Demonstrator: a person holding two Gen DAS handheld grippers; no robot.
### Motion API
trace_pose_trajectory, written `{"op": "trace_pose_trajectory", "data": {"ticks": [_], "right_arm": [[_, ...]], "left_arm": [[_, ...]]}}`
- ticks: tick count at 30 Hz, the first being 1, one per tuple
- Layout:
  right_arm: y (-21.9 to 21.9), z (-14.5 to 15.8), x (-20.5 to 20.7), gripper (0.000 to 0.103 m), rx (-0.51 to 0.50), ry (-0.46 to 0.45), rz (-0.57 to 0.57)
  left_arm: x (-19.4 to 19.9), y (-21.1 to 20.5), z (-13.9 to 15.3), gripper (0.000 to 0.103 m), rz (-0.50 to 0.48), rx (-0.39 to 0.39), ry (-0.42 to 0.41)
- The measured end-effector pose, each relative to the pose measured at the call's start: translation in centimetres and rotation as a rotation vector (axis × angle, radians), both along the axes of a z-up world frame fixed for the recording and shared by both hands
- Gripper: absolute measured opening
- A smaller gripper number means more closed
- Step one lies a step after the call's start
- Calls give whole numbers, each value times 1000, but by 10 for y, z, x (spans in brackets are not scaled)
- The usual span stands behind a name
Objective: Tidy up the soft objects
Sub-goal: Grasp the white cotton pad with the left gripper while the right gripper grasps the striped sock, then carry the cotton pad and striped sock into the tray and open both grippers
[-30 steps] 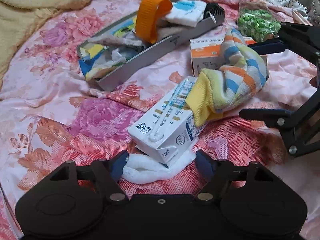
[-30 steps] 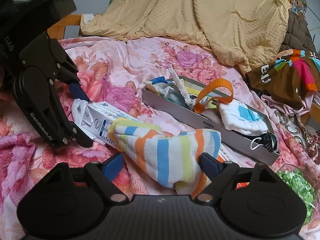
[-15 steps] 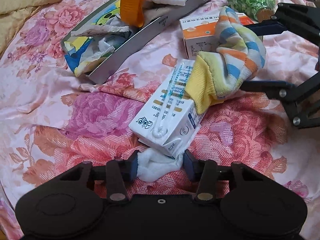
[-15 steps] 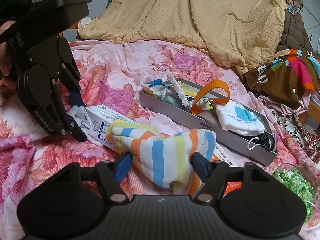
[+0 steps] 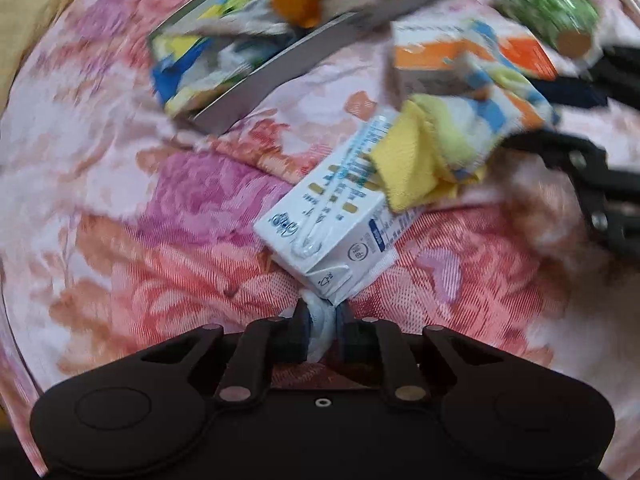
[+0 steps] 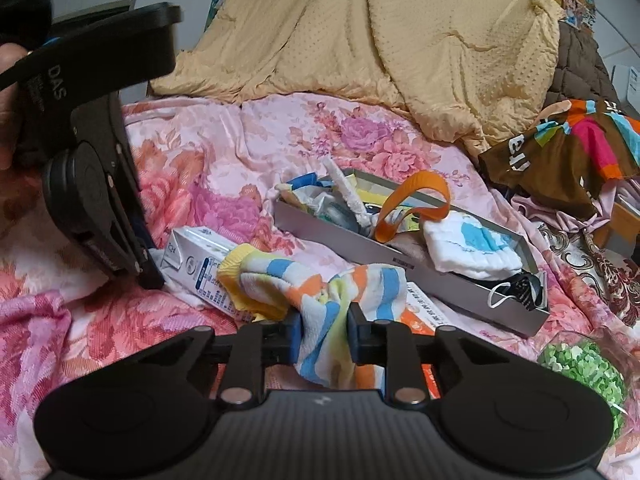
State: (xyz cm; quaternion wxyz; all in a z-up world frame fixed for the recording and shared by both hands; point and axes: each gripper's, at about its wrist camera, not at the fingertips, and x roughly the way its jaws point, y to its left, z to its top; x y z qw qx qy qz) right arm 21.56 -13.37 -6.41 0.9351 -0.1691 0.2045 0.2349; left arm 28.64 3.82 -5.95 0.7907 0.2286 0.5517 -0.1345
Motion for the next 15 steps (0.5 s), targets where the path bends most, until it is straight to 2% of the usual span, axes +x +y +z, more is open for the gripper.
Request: {"op": "trace_pose_trajectory", "data": {"ticks": [3,15], "right_arm": [[-2,1,-1,22,9,-6,-4],[-17,15,-11,20,86,-55,-23]], "left_arm": [[-5,2,7,12,79,-41,12],[-32,-11,32,10,168,-48,43]]}}
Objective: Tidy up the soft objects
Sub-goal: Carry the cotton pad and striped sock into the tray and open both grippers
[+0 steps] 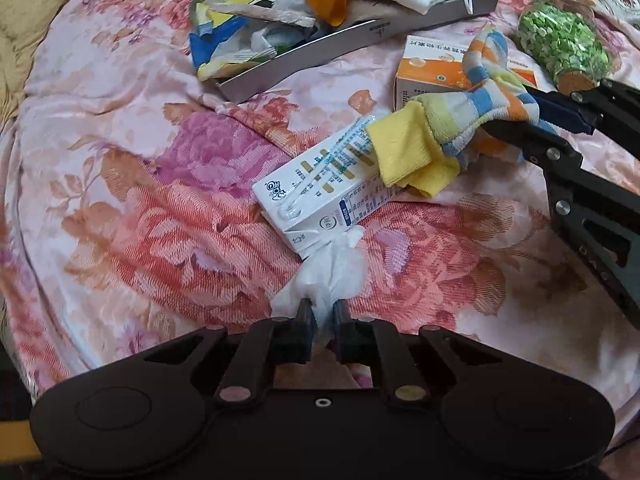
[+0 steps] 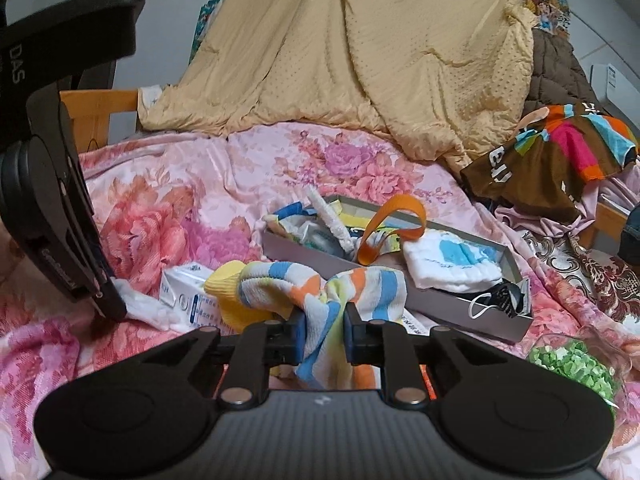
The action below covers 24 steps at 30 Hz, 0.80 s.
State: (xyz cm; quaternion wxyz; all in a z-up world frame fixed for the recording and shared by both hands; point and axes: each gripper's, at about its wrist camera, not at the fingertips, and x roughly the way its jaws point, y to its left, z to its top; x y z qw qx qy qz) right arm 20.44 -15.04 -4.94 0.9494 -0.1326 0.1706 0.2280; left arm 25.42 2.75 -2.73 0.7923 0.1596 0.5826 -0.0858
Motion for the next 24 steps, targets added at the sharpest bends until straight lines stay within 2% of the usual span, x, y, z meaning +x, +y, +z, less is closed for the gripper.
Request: {"op": "trace_pose_trajectory", "data": {"ticks": [10,16,20,24], "right_arm": [[-9,14,-7,20,49,-33,-14],[-23,27,-6,20,97,-64,-40],[-33,37,4,20,98,-89,-54],[-42,52,30,20,92,-114,-77]], "left_arm": [[-19,-8,33,10,6,-27,-57],[-20,-16,58,10,12,-86,-144],[-5,-22,67,10,29,-137,-201],[25,-29,75,10,53,-182,-271]]}}
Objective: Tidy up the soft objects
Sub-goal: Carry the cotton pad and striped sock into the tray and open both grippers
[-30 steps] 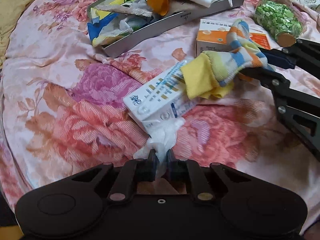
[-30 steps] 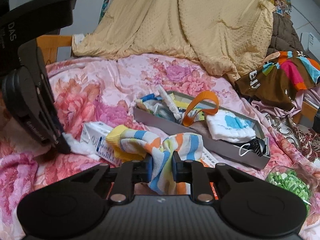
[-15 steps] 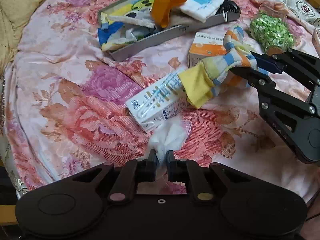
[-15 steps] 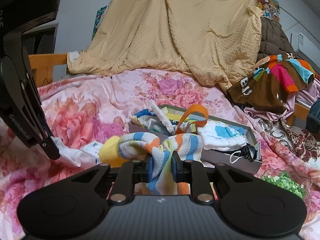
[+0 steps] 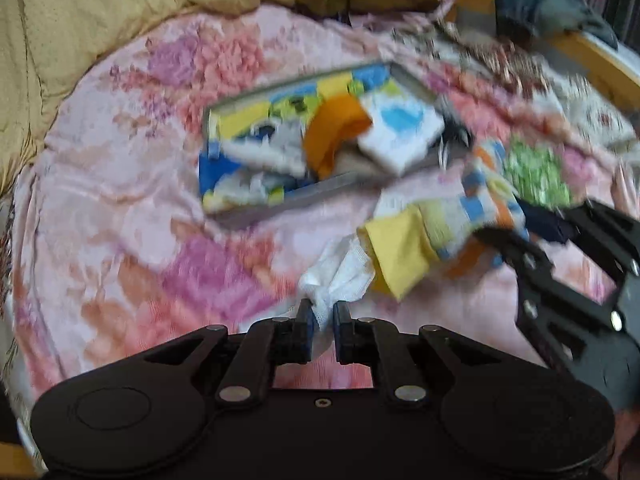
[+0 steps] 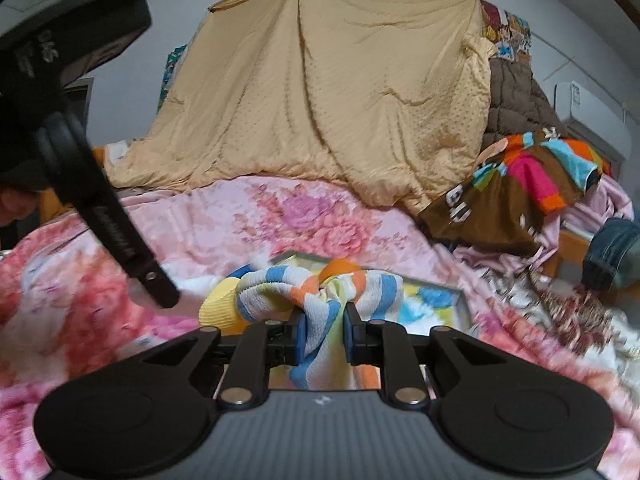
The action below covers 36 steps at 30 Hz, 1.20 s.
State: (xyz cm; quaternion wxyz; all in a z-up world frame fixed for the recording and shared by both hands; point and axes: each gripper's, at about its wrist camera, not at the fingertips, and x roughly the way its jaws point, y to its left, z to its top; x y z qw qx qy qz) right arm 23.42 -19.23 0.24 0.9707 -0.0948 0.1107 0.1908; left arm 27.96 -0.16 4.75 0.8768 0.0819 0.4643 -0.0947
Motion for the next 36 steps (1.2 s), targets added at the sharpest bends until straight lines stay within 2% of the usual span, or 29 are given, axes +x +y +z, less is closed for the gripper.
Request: {"op": "trace_pose_trajectory", "data": {"ticks": [4,9,14,17,20,26,29,32,34,36], "right_arm": [[-16,16,39,20,54,-4,-47],[-35,24,100,20,51,8,-89],[-46,13,155,20,45,59,-93],[-53,0,174,20,66,95,-89],[-65,-10,184,21,134,130,-99],[-80,-24,201,23,214,201,-107],[-83,-27,208,28,250,233,-104],[-84,-28,213,37,266,256,-102],[-85,-29,212,51,268,260,-107],[-86,-29,208,61,270,251,-118]], "left_arm": [[42,-11,11,11,25,-44,-83],[99,-36,23,11,46,-87,-155],[155,-71,19,11,65,-39,-194],[188,-91,10,11,85,5,-193],[213,-97,-1,11,125,12,-178],[233,-102,-21,12,177,6,-145],[233,-105,-31,12,184,14,-123],[233,-103,-39,13,197,25,-109],[234,-100,-42,13,208,28,-102],[234,-96,-43,14,206,19,-100]]}}
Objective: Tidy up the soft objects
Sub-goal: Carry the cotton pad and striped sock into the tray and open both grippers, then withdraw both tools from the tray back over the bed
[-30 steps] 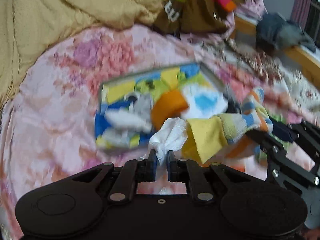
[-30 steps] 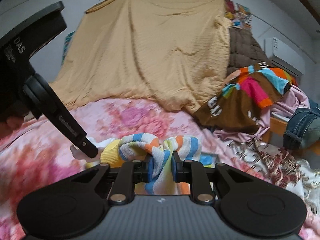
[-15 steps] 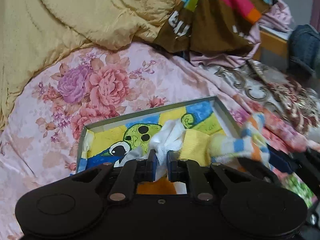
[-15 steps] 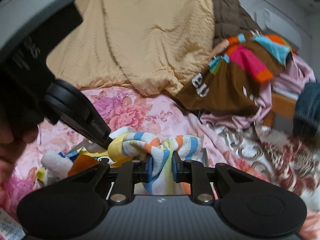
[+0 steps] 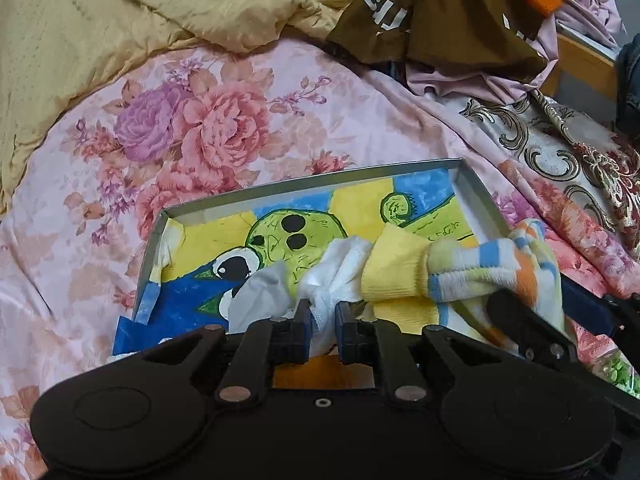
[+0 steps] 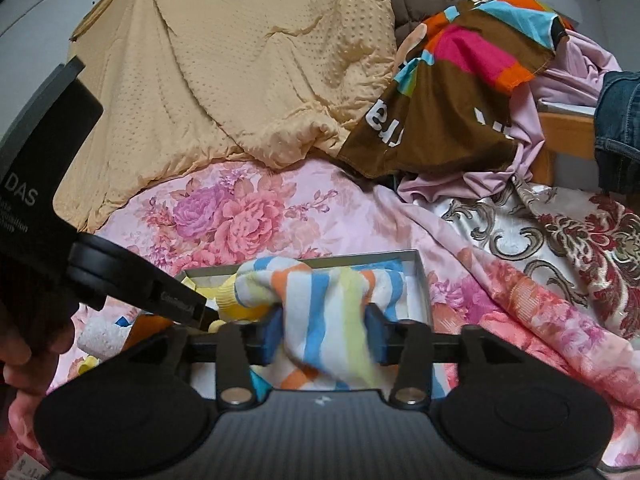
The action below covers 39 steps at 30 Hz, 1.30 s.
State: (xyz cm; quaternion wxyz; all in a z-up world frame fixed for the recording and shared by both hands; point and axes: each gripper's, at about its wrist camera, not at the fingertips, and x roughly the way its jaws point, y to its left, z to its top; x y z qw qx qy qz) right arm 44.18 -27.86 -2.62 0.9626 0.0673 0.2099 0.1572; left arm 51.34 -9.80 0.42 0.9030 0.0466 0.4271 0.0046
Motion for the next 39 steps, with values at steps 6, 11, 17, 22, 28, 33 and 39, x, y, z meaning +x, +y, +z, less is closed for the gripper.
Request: {"op": "trace_pose_trajectory", "data": {"ticks": [6,11,17,22,28,33,39], "right_arm": [[-4,-3,-11,76,-7,15,-9],[-8,-5,-24,85,-8,11,-13],[-18,-1,-41,94,9,-14,-27],[-30,7,-52,98,42,-23,-48],[-32,17,-72,103,63,-42,-47],[-27,28,-90,103,46,-71,-42],[-23,39,-116,103,65,-87,-39]], "left_arm": [[-8,0,0,23,-34,-20,-10],[-21,5,-2,36,-14,-44,-38],[-44,11,2,53,11,-40,-133],[-66,15,10,66,31,-76,-209],[-96,18,19,81,28,-93,-273],[-121,23,26,92,19,-106,-297],[-154,33,39,98,39,-95,-359]]}}
